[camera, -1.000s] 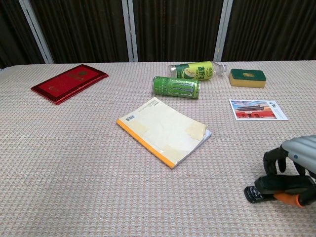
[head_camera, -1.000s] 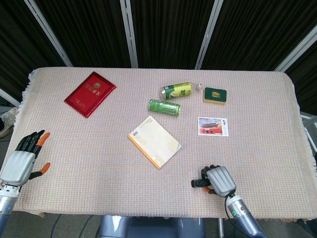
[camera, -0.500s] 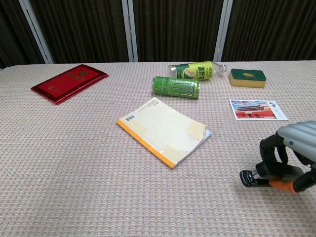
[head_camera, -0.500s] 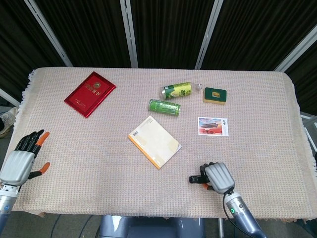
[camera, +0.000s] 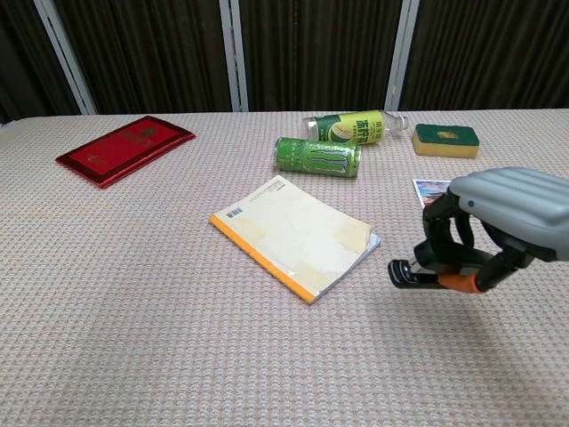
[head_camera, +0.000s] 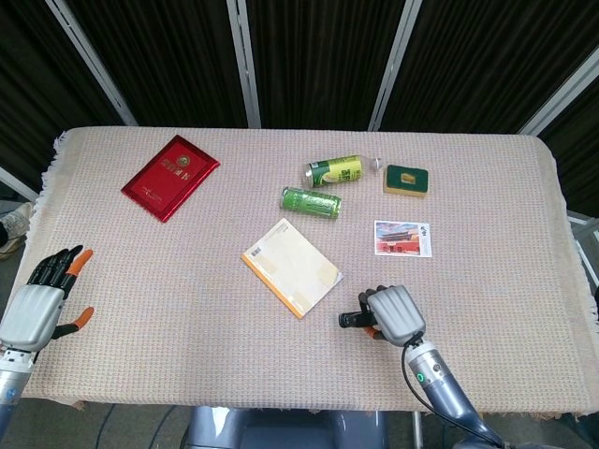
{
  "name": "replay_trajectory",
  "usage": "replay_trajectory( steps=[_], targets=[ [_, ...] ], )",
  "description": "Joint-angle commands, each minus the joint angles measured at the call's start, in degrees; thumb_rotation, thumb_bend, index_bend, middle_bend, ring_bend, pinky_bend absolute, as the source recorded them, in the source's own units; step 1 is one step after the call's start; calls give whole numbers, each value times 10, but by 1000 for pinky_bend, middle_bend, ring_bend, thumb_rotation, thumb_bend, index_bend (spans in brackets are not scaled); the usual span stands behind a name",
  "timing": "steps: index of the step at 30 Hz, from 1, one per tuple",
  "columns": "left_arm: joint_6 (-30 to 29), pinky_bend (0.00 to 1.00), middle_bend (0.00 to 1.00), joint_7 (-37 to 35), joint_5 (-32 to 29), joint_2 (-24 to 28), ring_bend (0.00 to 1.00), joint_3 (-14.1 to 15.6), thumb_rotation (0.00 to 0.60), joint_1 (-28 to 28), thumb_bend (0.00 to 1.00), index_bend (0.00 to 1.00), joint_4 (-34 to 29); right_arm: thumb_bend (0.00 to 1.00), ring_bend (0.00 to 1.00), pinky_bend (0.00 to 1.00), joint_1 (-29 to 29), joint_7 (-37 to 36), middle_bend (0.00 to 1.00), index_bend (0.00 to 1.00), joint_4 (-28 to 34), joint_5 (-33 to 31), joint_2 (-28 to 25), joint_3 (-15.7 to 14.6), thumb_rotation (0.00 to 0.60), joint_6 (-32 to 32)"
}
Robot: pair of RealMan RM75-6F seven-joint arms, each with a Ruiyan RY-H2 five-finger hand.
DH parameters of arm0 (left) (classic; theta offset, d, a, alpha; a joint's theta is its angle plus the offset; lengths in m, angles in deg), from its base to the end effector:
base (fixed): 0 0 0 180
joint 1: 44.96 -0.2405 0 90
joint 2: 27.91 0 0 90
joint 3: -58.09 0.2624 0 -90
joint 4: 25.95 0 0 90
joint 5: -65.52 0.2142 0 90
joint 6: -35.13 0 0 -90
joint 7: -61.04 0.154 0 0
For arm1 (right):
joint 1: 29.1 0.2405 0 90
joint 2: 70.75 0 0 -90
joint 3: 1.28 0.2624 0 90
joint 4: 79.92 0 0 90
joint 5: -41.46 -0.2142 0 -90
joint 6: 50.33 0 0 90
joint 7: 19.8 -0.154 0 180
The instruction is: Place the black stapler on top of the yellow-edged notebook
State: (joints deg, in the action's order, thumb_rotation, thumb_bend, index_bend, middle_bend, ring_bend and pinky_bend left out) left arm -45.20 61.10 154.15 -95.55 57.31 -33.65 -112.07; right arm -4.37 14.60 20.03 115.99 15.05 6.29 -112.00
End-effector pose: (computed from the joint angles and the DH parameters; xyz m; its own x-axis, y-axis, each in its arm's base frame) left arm -0.3141 0.2209 0.1285 0.4559 0.0664 0.8875 0.8838 -0.1516 -0.4426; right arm -0.1728 -0.2641 -0.0101 0.5111 -0.2261 0.8292 -0.8313 -0.3753 0.4100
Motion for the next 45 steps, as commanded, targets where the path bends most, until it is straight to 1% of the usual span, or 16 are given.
replay_trajectory(
  steps=[1, 9, 19, 26, 34, 38, 45],
  targets=[
    [2, 99, 0, -1, -1, 0, 0, -1, 600, 1, 294, 15, 0, 274, 530, 661, 19, 24, 553, 615, 5, -22, 10, 16, 600, 11],
    [8, 99, 0, -5, -6, 0, 0, -2, 600, 3, 296, 15, 2, 273, 530, 661, 64, 85, 554, 615, 18, -76, 34, 43, 600, 22],
    [15, 99, 0, -15, -16, 1, 0, -5, 600, 5, 293, 15, 9, 274, 531, 663, 127, 130, 554, 616, 3, -147, 72, 72, 600, 38],
    [26, 99, 0, -19, -27, -1, 0, -8, 600, 8, 293, 15, 16, 274, 533, 664, 178, 142, 554, 616, -23, -194, 96, 98, 600, 53],
    [37, 100, 0, -22, -41, -3, 0, -12, 600, 11, 294, 15, 23, 273, 534, 666, 232, 149, 556, 617, -61, -241, 117, 120, 600, 71],
    [46, 100, 0, -24, -48, -5, 0, -14, 600, 13, 293, 15, 29, 275, 535, 667, 253, 142, 555, 617, -81, -260, 125, 125, 600, 78],
    [61, 100, 0, -24, -54, -9, 0, -14, 600, 19, 295, 15, 35, 274, 535, 667, 288, 127, 555, 618, -121, -289, 149, 126, 600, 91]
  ],
)
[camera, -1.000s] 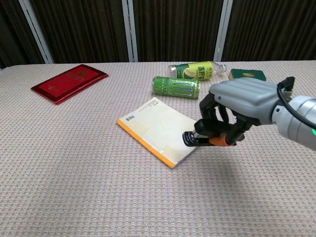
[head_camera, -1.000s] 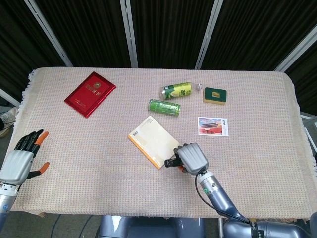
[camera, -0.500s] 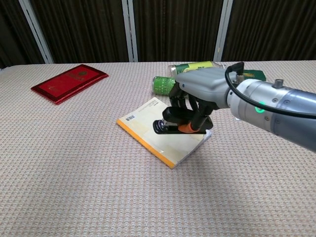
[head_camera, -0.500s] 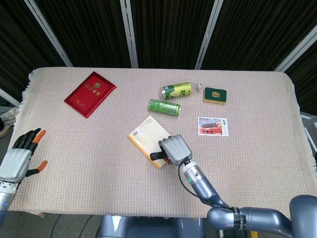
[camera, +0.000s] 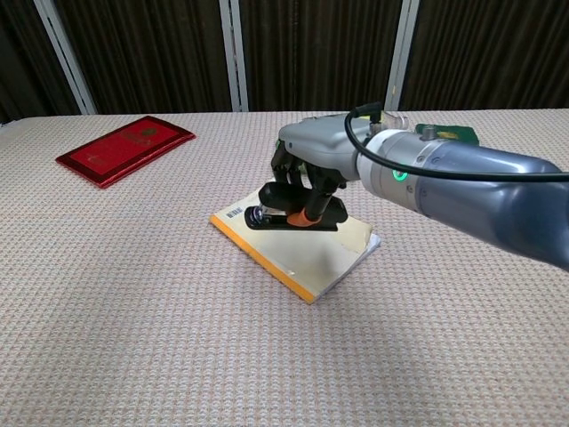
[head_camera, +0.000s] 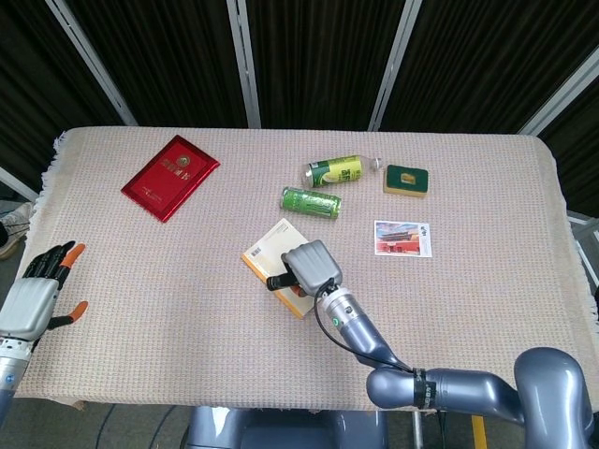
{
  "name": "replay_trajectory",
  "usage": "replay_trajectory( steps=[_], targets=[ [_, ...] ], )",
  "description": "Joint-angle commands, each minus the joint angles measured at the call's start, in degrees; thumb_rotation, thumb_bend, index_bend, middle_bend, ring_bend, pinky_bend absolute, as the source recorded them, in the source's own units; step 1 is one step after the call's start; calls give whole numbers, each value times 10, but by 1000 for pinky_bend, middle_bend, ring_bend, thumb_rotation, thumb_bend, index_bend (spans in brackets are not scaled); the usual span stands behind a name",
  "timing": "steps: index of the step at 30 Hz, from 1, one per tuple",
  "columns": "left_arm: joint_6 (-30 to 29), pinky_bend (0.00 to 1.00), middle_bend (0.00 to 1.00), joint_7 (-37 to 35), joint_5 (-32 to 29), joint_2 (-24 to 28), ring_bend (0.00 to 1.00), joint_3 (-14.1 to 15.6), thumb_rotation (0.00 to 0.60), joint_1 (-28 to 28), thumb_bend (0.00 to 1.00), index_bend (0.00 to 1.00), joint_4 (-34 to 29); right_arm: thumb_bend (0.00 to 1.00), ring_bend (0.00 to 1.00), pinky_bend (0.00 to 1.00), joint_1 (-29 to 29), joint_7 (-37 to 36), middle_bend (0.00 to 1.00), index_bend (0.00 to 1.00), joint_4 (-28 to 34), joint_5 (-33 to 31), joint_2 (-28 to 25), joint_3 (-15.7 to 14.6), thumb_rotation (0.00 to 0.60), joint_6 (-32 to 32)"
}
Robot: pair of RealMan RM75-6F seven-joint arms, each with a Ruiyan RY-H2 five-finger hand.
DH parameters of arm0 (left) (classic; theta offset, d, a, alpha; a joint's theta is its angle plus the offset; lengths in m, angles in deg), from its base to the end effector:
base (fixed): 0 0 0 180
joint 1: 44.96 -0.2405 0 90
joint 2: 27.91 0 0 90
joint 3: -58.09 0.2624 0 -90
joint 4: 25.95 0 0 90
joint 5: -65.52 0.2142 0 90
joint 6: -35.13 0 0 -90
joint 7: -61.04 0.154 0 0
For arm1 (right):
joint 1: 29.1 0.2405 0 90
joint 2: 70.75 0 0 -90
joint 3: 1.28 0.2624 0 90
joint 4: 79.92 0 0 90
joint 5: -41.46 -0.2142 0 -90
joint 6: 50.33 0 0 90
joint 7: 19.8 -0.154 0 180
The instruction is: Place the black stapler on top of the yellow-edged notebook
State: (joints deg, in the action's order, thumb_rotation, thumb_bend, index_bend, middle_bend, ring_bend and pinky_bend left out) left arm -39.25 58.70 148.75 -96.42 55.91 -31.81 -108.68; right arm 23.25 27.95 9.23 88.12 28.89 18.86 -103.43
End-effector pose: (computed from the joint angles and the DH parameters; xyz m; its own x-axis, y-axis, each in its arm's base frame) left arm -0.3347 0.2392 0.1263 0.4438 0.1279 0.8870 0.8961 -0.0739 -0.4377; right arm -0.0357 -0.3560 -0.0706 0.5330 -0.2404 0.8112 -0.7933 -0.4755 0.3803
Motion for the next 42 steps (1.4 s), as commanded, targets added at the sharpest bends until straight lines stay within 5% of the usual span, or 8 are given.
replay_trajectory(
  steps=[1, 33, 42],
  targets=[
    [1, 100, 0, -1, 0, -1, 0, 0, 600, 1, 294, 15, 1, 273, 535, 667, 15, -8, 556, 618, -17, -12, 13, -1, 600, 5],
    [11, 100, 0, -8, -17, -1, 0, -4, 600, 2, 299, 21, 13, 274, 530, 667, 88, -84, 546, 596, -199, -36, 56, -27, 600, 63],
    [6, 99, 0, -11, -9, 0, 0, -2, 600, 1, 300, 21, 12, 255, 290, 638, 83, -84, 211, 52, -170, -40, 38, -38, 600, 45]
  ],
)
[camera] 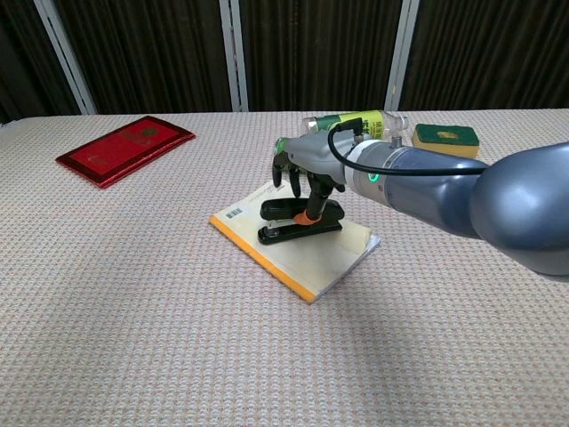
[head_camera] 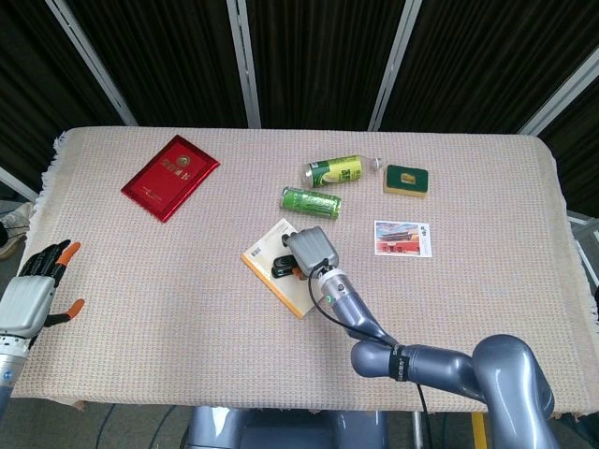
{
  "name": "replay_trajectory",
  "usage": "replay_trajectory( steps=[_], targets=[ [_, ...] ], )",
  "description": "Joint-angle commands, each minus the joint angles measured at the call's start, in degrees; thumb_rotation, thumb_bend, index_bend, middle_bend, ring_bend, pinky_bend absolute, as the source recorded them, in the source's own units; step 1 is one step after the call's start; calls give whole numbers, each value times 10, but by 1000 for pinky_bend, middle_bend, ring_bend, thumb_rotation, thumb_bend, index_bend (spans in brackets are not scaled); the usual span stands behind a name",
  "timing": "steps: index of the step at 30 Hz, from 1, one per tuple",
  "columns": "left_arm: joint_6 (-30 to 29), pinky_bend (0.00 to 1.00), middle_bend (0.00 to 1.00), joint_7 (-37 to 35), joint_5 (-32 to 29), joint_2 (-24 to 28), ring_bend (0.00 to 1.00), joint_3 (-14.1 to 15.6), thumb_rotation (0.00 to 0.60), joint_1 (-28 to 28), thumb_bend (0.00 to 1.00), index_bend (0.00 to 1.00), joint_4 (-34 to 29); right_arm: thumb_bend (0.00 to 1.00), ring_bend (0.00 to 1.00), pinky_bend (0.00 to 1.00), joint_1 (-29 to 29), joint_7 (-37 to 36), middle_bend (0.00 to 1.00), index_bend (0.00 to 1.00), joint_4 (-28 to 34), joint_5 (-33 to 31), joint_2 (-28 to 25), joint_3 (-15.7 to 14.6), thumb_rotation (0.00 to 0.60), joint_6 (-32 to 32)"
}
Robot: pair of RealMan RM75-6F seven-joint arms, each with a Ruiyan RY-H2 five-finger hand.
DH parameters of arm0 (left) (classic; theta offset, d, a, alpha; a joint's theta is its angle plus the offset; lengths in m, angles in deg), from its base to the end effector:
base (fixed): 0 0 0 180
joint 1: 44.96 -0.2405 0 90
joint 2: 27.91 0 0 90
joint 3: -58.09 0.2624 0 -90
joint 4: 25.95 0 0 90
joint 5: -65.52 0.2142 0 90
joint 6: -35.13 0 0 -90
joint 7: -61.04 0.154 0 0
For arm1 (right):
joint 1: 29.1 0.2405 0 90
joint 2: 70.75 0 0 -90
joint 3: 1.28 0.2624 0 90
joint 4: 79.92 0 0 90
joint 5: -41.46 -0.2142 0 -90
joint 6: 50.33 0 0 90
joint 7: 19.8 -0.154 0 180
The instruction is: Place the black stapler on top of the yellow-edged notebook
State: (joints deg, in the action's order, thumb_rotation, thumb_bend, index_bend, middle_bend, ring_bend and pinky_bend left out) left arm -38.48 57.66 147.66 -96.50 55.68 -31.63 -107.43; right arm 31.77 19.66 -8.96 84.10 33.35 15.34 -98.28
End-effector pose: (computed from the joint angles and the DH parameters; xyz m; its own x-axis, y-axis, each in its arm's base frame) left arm -0.3414 0.2421 0.1290 0.4401 0.1324 0.8881 0.8979 -0.0518 -0.4372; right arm -0.0490 -0.4006 -0.0998 0.5764 -0.2667 0.7724 -0.7863 -0.4382 0.4355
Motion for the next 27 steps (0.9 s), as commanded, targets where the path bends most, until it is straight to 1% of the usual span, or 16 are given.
replay_trajectory(
  steps=[1, 2, 5, 9, 13, 15, 16, 18, 20, 22, 23, 24, 27],
  targets=[
    [-4, 100, 0, -1, 3, 1, 0, 1, 600, -1, 301, 21, -2, 253, 264, 628, -3, -1, 177, 21, 16, 0, -9, -4, 600, -9],
    [-5, 100, 0, -1, 4, 1, 0, 1, 600, -2, 300, 21, -2, 253, 239, 616, -4, 0, 147, 4, 22, -1, -11, -5, 600, -13],
    [-9, 100, 0, -2, 7, 2, 0, 2, 600, -3, 299, 21, -3, 252, 181, 574, -6, 9, 86, 0, 38, -5, -20, -9, 600, -24],
    [-13, 100, 0, -5, 10, 4, 0, 2, 600, -4, 300, 21, -4, 251, 141, 508, -12, 44, 42, 0, 78, -19, -45, -18, 600, -58],
    [-14, 100, 0, -8, 12, 5, 0, 3, 600, -5, 300, 21, -3, 251, 114, 460, -33, 70, 5, 0, 140, -25, -86, -28, 600, -115],
    [-17, 100, 0, -10, 12, 6, 0, 3, 600, -6, 299, 21, -4, 250, 96, 431, -59, 82, 0, 0, 191, -24, -123, -38, 600, -162],
    [-18, 100, 0, -10, 12, 6, 0, 3, 600, -6, 300, 21, -4, 249, 79, 399, -69, 84, 0, 0, 210, -23, -138, -43, 600, -178],
    [-21, 100, 0, -10, 14, 7, 0, 3, 600, -7, 301, 21, -5, 241, 38, 305, -96, 80, 0, 0, 254, -13, -174, -56, 600, -212],
    [-22, 100, 0, -8, 15, 7, 0, 3, 600, -7, 301, 21, -6, 222, 3, 153, -130, 62, 0, 0, 289, 14, -210, -78, 600, -243],
    [-23, 100, 0, -5, 17, 6, 0, 4, 600, -7, 300, 20, -7, 204, 0, 50, -167, 33, 0, 0, 313, 51, -243, -106, 600, -271],
    [-23, 100, 0, -2, 18, 5, 0, 4, 600, -7, 299, 19, -8, 193, 0, 15, -192, 8, 0, 0, 321, 77, -261, -124, 600, -287],
    [-24, 100, 0, 0, 19, 3, 0, 4, 600, -6, 299, 16, -8, 186, 0, 1, -216, -20, 0, 0, 324, 103, -278, -142, 600, -304],
    [-27, 100, 0, 5, 20, -1, 0, 2, 600, -6, 298, 1, -8, 171, 0, 0, -277, -88, 0, 0, 312, 159, -303, -176, 600, -355]
  ],
)
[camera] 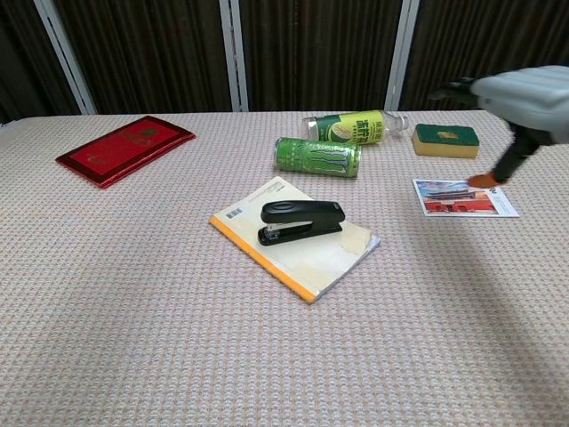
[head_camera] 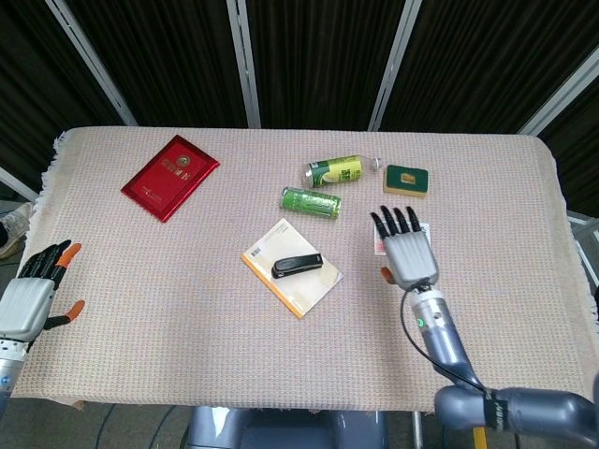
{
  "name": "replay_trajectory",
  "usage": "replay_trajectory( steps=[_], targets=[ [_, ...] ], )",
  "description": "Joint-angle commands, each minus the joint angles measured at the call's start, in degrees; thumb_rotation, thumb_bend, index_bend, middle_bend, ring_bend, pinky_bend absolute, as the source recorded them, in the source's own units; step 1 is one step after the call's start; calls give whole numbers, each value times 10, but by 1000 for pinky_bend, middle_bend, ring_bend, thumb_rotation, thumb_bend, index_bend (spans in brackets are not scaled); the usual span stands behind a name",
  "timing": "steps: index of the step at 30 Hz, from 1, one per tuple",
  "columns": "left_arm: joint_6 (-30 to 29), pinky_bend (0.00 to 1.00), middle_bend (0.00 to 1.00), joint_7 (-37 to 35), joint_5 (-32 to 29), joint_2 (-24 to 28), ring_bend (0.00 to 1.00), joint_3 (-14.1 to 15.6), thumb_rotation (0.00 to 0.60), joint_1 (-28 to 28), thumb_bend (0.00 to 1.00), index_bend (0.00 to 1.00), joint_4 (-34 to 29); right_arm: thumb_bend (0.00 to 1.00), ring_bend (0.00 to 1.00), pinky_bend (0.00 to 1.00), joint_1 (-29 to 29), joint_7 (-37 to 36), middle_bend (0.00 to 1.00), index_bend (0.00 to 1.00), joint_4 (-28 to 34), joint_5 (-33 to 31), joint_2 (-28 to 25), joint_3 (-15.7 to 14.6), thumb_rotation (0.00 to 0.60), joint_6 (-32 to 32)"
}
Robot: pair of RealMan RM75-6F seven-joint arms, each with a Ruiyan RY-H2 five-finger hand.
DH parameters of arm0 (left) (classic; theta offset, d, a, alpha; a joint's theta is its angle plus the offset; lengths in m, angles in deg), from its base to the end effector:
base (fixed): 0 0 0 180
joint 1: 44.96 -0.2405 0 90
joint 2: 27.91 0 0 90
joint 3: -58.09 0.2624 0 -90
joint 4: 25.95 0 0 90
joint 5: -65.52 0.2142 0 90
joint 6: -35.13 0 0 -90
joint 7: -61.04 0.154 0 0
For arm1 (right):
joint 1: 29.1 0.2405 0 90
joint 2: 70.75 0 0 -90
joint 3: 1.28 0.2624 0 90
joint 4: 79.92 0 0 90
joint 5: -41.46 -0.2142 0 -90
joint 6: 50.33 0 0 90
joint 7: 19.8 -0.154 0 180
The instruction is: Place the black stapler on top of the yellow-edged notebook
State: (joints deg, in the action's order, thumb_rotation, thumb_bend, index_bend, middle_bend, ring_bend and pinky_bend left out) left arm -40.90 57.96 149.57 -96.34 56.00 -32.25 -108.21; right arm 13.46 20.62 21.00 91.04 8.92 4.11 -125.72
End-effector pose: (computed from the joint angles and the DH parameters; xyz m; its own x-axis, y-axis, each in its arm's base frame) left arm -0.3346 0.2370 0.1305 0.4426 0.1038 0.8907 0.8964 -0.0798 -0.4361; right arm -0.1645 -0.3384 0.0452 0.6040 -0.1101 0.7894 -0.7941 -0.1682 0.5841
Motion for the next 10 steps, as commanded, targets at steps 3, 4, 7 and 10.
replay_trajectory(
  steps=[3, 4, 7, 10],
  targets=[
    [-13, 101, 0, 0, 6, -12, 0, -6, 600, 1, 295, 0, 6, 156, 0, 0, -161, -155, 0, 0, -26, 139, -70, -96, 600, -148],
    [-16, 101, 0, 0, 7, -15, 0, -7, 600, 1, 295, 0, 8, 147, 0, 0, -175, -165, 0, 0, -36, 150, -71, -103, 600, -162],
    [-32, 100, 0, -2, 13, -29, 0, -12, 600, 1, 293, 0, 24, 137, 0, 0, -225, -199, 0, 0, -62, 168, -75, -119, 600, -203],
    [-41, 100, 0, -1, 17, -40, 0, -14, 600, 0, 292, 0, 38, 138, 0, 0, -248, -211, 0, 0, -50, 188, -90, -124, 600, -224]
  ],
)
